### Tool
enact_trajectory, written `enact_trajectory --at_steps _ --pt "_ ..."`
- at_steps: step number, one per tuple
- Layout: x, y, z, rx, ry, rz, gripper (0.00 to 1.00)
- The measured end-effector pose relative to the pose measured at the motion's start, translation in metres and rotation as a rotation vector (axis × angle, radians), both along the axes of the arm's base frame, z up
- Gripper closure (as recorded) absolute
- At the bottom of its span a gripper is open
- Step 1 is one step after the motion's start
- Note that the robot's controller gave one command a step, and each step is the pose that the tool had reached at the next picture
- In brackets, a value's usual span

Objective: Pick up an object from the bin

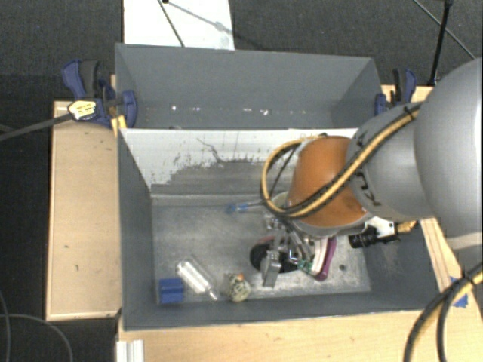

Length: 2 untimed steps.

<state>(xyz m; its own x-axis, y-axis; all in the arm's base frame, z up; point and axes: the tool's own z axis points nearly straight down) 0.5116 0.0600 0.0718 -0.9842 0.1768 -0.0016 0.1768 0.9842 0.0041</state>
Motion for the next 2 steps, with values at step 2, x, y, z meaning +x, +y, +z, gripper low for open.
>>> enact_trajectory --at_steps 2 --pt "0.005 0.01 0.139 -0.002 -0.007 0.003 1.0"
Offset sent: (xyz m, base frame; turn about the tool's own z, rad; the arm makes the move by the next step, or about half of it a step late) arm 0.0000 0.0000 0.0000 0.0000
